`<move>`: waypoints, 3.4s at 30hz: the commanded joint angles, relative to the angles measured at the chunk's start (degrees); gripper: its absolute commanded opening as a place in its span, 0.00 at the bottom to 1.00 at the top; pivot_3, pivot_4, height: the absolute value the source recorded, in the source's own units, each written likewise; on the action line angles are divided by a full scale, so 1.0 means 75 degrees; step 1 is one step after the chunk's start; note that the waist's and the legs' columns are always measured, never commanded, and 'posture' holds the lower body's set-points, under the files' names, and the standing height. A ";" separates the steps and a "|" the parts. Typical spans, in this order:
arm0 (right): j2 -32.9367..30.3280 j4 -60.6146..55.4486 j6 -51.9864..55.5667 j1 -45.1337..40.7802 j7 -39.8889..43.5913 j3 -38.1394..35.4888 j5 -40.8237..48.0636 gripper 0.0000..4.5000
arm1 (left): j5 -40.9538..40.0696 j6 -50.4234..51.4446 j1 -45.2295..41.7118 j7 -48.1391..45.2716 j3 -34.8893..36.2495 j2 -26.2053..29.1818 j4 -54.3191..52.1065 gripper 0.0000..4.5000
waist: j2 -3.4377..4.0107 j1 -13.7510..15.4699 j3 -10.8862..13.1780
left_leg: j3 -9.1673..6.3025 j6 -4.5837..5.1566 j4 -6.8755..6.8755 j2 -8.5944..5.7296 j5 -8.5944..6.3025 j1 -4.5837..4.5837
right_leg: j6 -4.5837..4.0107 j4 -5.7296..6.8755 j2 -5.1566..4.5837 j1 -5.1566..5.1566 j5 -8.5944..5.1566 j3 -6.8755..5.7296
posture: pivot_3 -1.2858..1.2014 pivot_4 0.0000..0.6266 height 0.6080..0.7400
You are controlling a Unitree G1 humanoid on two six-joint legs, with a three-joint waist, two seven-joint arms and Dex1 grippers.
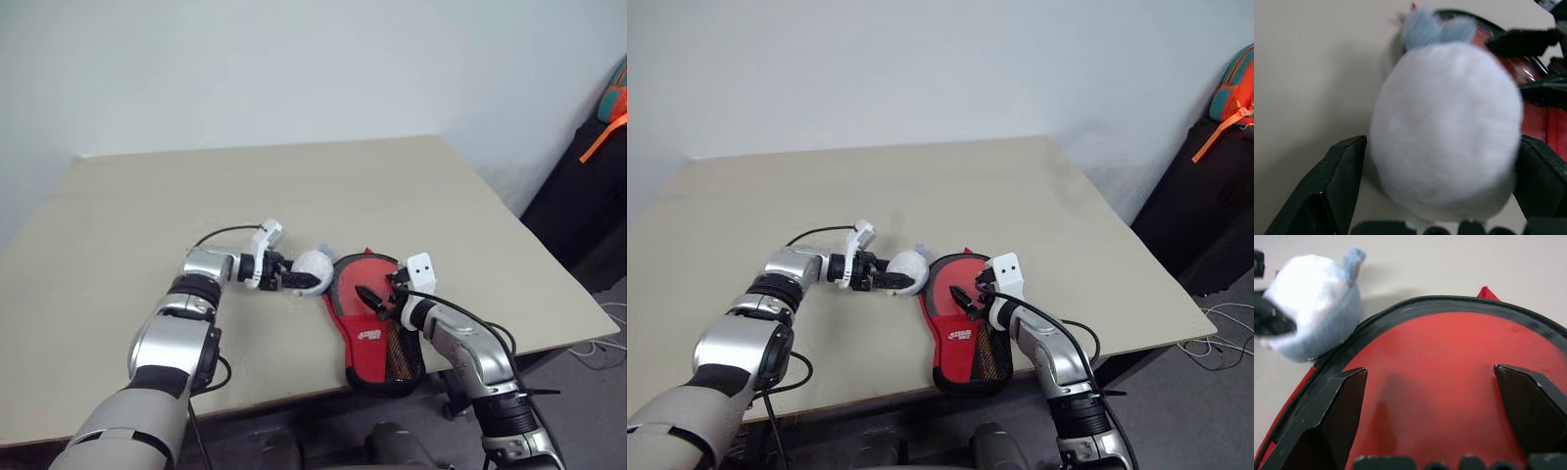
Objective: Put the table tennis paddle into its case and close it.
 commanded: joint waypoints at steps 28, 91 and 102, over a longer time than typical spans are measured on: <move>-0.0125 0.1022 0.0771 0.0611 0.0233 0.0419 -0.0527 1.00 | -0.0222 0.0124 -0.0667 0.0054 0.0501 -0.0435 -0.0100 0.07 | -0.0134 0.0014 -0.0136 | -0.0029 -0.0037 0.0013 0.0000 -0.0023 0.0013 | -0.0002 -0.0013 -0.0007 0.0018 -0.0001 -0.0029 | 0.52 0.00 1.00; -0.0092 -0.1332 0.1174 0.2269 -0.0813 -0.0558 0.0010 1.00 | 0.0361 -0.2436 -0.1114 0.0836 0.0434 -0.4081 0.0466 0.23 | -0.0067 0.0641 -0.0094 | -0.0048 -0.0068 -0.0005 -0.0007 -0.0052 -0.0010 | 0.0004 -0.0169 -0.0028 0.0099 -0.0010 -0.0057 | 0.52 0.00 1.00; -0.0123 -0.1608 0.1279 0.2411 -0.0896 -0.0531 0.0116 1.00 | -0.0033 -0.1839 -0.1192 -0.0030 0.0631 -0.3873 -0.0005 0.79 | -0.0065 0.0599 -0.0097 | -0.0048 -0.0065 -0.0010 -0.0008 -0.0069 -0.0010 | 0.0010 -0.0203 -0.0029 0.0108 -0.0014 -0.0058 | 0.52 0.00 1.00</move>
